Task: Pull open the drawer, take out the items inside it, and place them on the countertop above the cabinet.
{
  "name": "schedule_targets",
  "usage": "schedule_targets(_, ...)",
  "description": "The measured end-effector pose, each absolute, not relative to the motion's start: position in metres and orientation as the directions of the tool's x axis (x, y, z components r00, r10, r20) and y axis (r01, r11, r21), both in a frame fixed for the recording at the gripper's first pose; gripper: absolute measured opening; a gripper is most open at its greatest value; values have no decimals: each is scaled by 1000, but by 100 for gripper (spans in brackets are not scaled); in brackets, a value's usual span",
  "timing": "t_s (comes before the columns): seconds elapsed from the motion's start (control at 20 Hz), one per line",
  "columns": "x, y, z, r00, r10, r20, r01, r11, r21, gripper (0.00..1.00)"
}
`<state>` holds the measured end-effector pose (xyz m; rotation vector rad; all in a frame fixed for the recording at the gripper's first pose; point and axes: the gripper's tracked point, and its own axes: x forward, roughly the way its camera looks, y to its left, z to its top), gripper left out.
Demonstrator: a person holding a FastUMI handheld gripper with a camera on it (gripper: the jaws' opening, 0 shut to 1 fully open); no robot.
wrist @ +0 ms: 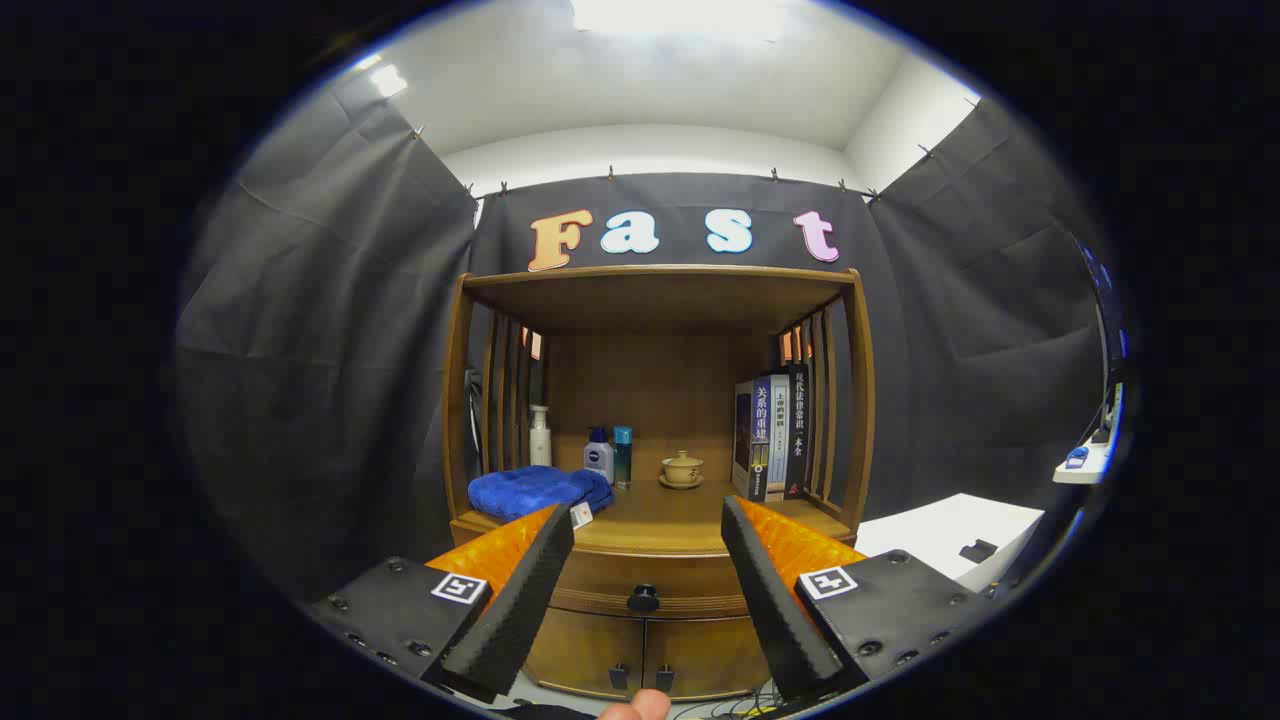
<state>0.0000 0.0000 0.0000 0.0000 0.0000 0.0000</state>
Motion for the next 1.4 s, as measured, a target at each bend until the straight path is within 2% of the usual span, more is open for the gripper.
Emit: schedule_targets(1.4, 9, -2, 3, 1000, -19, -5, 19, 1000, -15, 98)
